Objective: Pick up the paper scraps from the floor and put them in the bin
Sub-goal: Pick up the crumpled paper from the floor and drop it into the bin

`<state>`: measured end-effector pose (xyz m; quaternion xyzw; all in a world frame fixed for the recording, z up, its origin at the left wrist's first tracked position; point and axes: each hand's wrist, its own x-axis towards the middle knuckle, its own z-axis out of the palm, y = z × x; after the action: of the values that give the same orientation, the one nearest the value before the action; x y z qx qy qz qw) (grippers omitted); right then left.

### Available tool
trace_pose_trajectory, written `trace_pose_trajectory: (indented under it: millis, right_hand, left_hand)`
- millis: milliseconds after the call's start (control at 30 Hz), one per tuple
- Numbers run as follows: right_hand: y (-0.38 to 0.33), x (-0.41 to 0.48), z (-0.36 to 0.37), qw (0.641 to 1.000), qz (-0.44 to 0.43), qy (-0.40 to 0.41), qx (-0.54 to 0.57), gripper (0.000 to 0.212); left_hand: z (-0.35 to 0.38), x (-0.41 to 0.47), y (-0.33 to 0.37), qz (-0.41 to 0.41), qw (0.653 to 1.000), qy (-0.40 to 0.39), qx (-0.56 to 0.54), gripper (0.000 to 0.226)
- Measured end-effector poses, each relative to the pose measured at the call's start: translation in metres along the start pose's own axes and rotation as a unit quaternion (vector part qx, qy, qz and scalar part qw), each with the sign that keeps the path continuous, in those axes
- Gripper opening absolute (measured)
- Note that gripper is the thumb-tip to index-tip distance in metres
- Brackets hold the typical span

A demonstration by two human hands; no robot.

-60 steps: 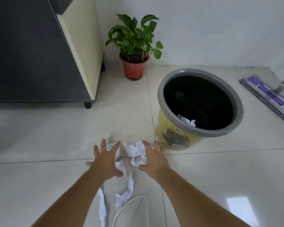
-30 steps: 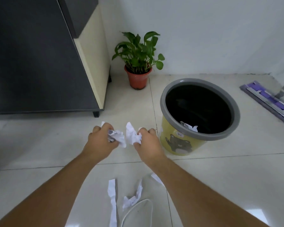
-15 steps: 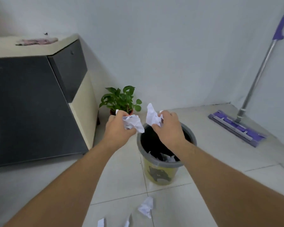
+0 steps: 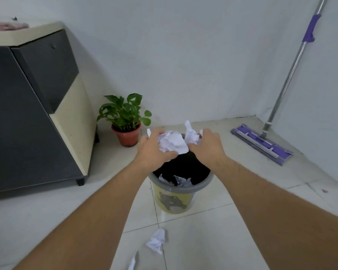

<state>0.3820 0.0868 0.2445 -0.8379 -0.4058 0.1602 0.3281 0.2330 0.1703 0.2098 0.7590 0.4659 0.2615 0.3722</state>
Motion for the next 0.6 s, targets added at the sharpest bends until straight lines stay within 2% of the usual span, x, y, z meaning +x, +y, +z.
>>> trace_pose_trajectory:
  millis: [67, 100, 133, 200, 267, 367, 500, 600]
  right_hand:
    - [0.002, 0.008, 0.008, 0.988, 0.117, -0.055, 0.089, 0.065]
    - [0.003, 0.011, 0.012, 0.975, 0.153, -0.080, 0.140, 0.065]
    - [0.005, 0.013, 0.016, 0.965, 0.169, -0.094, 0.176, 0.060]
    - [0.008, 0.015, 0.023, 0.967, 0.161, -0.089, 0.179, 0.046]
    - [0.012, 0.012, 0.029, 0.984, 0.125, -0.037, 0.125, 0.039]
    - [0.012, -0.005, 0.042, 0.998, 0.000, 0.056, 0.000, 0.034]
    - [0.009, -0.055, 0.093, 0.989, -0.148, 0.018, 0.004, 0.022]
    - [0.018, -0.090, 0.144, 0.974, -0.218, -0.049, -0.033, 0.022]
  left_hand:
    - [0.005, 0.002, -0.009, -0.014, 0.999, -0.032, -0.001, 0.099]
    - [0.006, 0.004, -0.013, -0.026, 0.998, -0.052, -0.008, 0.108]
    - [0.006, 0.004, -0.017, -0.036, 0.997, -0.068, -0.021, 0.116]
    - [0.006, 0.003, -0.025, -0.038, 0.995, -0.076, -0.056, 0.121]
    - [0.003, -0.001, -0.032, -0.015, 0.996, -0.054, -0.076, 0.107]
    - [-0.011, -0.009, -0.052, -0.035, 0.998, -0.001, -0.056, 0.084]
    - [-0.039, -0.044, -0.116, -0.139, 0.989, 0.031, 0.031, 0.078]
    - [-0.046, -0.096, -0.166, -0.229, 0.965, -0.037, 0.121, 0.082]
